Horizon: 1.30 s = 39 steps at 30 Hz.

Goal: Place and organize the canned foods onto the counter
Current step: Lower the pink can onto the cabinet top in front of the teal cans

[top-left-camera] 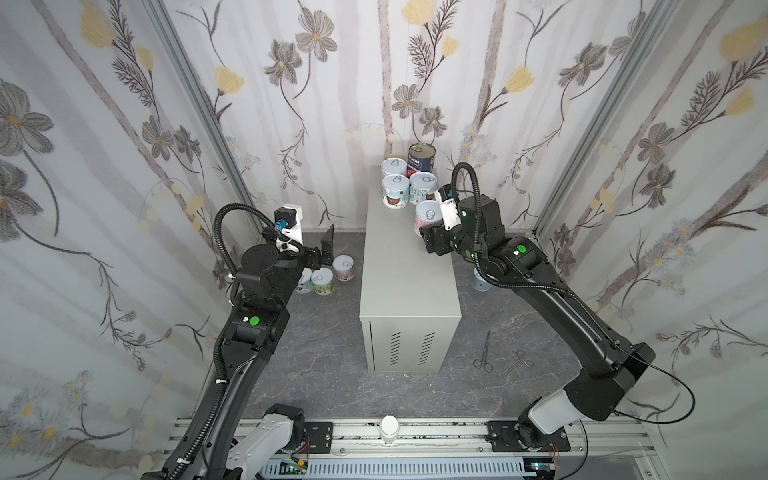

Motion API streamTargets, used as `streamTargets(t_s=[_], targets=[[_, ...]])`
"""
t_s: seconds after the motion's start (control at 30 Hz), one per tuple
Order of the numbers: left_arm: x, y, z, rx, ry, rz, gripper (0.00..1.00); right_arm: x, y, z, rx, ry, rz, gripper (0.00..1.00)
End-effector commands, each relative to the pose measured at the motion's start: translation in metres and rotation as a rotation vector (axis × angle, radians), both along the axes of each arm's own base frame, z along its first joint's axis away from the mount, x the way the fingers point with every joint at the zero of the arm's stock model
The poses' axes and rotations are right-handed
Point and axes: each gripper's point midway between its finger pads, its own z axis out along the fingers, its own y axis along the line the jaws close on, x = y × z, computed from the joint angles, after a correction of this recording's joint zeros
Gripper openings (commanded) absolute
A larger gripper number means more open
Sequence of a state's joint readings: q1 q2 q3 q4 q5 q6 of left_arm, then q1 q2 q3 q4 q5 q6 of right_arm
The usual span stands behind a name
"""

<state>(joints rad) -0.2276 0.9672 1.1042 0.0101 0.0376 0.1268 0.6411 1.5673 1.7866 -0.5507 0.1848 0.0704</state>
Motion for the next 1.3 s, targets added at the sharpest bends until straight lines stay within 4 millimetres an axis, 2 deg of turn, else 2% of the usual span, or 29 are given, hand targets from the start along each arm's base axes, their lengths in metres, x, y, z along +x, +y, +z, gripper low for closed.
streamTargets(t_s=[0.0, 0.13, 0.17, 0.27, 0.83, 1.27], targets=[[-0.002, 0.001, 0.009, -0.001, -0.04, 0.002, 1.0, 0.008, 0.004, 0.013, 0.034, -0.044, -0.002, 0.79], [-0.002, 0.001, 0.009, 0.001, -0.043, 0.004, 1.0, 0.012, 0.003, 0.019, 0.047, -0.063, -0.009, 0.75], [-0.002, 0.001, 0.008, 0.003, -0.04, 0.006, 1.0, 0.019, 0.008, 0.009, 0.037, -0.045, -0.006, 0.75], [-0.003, 0.002, 0.008, 0.008, -0.045, 0.01, 1.0, 0.025, 0.011, 0.005, 0.032, -0.038, -0.002, 0.73], [0.0, 0.003, 0.002, 0.023, -0.038, 0.022, 1.0, 0.053, 0.01, 0.005, 0.05, -0.051, -0.015, 0.7], [0.004, 0.004, -0.001, 0.033, -0.03, 0.028, 1.0, 0.057, 0.014, 0.002, 0.064, -0.042, 0.002, 0.71]])
